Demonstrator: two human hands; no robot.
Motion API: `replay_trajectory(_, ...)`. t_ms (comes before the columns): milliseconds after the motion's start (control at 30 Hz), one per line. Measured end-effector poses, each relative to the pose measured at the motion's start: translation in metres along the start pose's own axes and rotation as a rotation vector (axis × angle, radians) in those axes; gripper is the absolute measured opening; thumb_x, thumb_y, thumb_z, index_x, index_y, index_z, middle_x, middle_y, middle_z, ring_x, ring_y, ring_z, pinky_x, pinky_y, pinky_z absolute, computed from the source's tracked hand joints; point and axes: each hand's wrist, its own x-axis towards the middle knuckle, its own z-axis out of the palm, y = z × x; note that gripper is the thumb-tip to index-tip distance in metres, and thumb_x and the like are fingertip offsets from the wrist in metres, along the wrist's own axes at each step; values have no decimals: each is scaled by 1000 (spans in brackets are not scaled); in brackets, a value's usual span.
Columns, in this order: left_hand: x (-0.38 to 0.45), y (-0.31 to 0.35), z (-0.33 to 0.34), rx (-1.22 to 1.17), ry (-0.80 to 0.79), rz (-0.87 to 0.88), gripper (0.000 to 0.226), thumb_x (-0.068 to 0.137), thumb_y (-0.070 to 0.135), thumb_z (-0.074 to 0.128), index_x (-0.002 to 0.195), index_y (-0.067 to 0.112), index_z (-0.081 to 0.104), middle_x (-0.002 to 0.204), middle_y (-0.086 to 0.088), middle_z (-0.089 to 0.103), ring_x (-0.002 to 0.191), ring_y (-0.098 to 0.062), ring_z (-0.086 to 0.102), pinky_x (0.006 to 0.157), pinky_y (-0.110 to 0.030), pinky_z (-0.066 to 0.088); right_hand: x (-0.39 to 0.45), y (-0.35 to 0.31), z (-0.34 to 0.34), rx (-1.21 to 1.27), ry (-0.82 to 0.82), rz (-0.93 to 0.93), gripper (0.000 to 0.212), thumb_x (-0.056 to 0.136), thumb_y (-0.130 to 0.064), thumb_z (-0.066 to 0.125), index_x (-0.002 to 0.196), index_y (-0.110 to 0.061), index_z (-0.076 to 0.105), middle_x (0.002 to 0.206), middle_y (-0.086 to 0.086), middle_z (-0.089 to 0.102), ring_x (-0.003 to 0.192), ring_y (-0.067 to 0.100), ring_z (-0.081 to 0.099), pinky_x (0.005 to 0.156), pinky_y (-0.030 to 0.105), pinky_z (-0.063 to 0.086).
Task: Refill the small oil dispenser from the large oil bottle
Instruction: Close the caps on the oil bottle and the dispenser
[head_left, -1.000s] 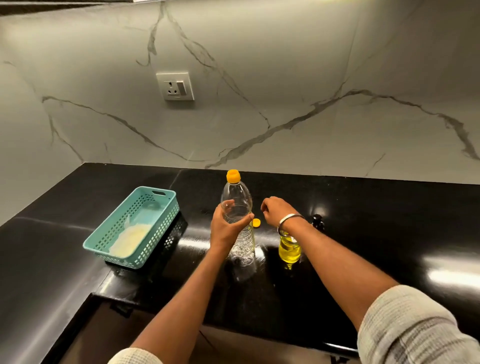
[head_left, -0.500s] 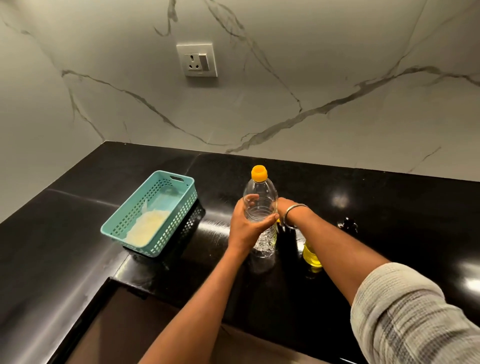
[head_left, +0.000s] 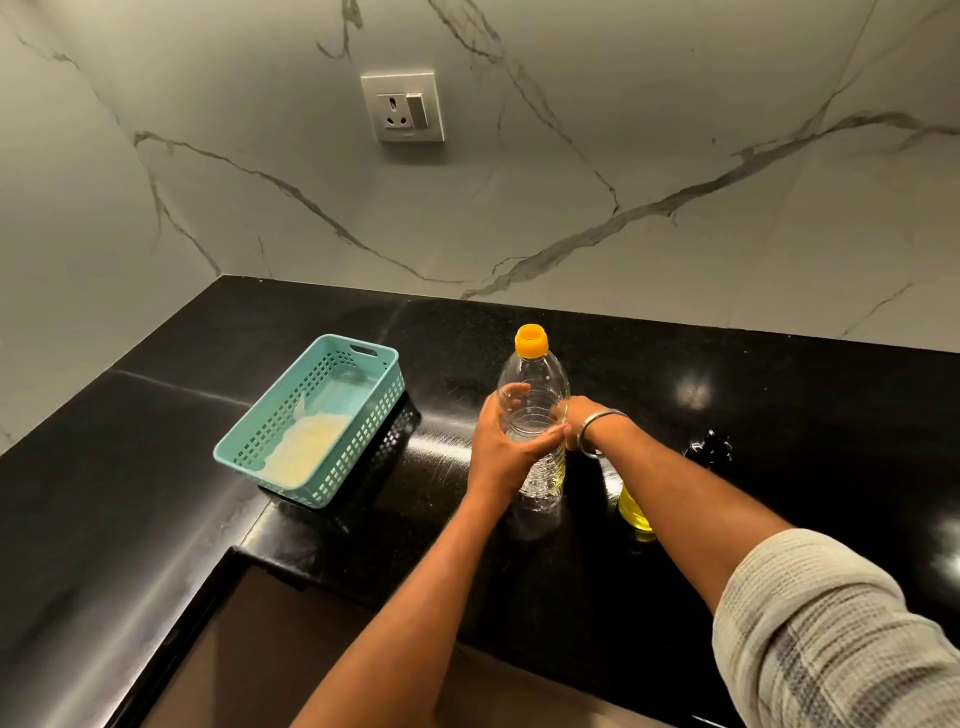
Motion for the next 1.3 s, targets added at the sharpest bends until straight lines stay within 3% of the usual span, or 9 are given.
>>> replay_trajectory(100, 0, 1, 1, -16, -6, -14, 67, 65, 24, 89, 121, 23, 53, 116, 3, 63, 106, -6, 62, 86, -17, 51, -6, 0, -8, 17, 83, -44, 14, 85, -19, 62, 98, -15, 65, 106, 11, 64, 94, 28, 62, 86, 37, 52)
replay_trajectory(200, -1, 1, 1, -16, -9, -29, 66, 65, 24, 89, 120, 24, 53, 115, 6, 63, 104, 0, 61, 84, -15, 50, -12, 2, -17, 240, 217, -62, 7, 81, -20, 67, 82, -23, 60, 101, 9, 63, 85, 23, 59, 74, 32, 49)
replay_trajectory(367, -3, 7, 0, -20, -15, -48, 63, 66, 19, 88, 118, 24, 52, 109, 13, 60, 94, 17, 57, 74, -2, 45, -38, 0, -37, 702, 453, -149, 22, 79, -9, 71, 97, -18, 62, 82, 0, 62, 77, 15, 58, 70, 24, 48)
replay_trajectory(500, -2, 6, 0, -45, 0, -63, 65, 65, 17, 88, 119, 20, 54, 109, 10, 61, 97, 4, 59, 80, -14, 49, -64, -8, -55, 1061, 553, -259, 25, 82, -13, 71, 104, -10, 60, 88, 3, 65, 82, 19, 66, 77, 33, 58)
replay_trajectory(667, -2, 6, 2, -96, -5, -87, 68, 64, 13, 88, 122, 16, 54, 109, 10, 60, 100, -2, 60, 88, -27, 52, -102, -26, -75, 1406, 586, -437, 19, 86, -11, 66, 103, -10, 58, 101, 15, 66, 93, 26, 67, 83, 35, 57)
replay_trajectory(767, -3, 8, 2, -106, -12, -90, 68, 64, 14, 89, 122, 16, 54, 108, 9, 61, 100, -5, 61, 88, -29, 53, -115, -38, -83, 1409, 553, -547, 21, 87, -10, 65, 106, -8, 59, 109, 19, 65, 101, 29, 65, 88, 37, 55)
replay_trajectory(867, -3, 9, 1, -109, -13, -88, 68, 64, 14, 89, 122, 17, 54, 108, 11, 58, 98, 0, 59, 83, -22, 52, -121, -46, -84, 1185, 563, -599, 25, 86, -11, 66, 109, -5, 59, 109, 14, 65, 103, 25, 64, 90, 34, 54)
replay_trajectory(1000, 0, 5, 0, -109, -28, -78, 67, 61, 22, 91, 118, 25, 55, 115, 5, 58, 107, -13, 60, 91, -37, 55, -122, -46, -76, 912, 606, -612, 30, 85, -15, 68, 112, -4, 60, 109, 12, 66, 104, 23, 64, 91, 31, 54)
replay_trajectory(1300, 2, 1, -1, -79, -30, -73, 65, 59, 31, 91, 113, 34, 56, 119, 4, 57, 112, -12, 55, 96, -42, 52, -124, -46, -81, 756, 632, -622, 29, 85, -11, 67, 113, -3, 62, 116, 13, 66, 109, 22, 63, 95, 34, 52)
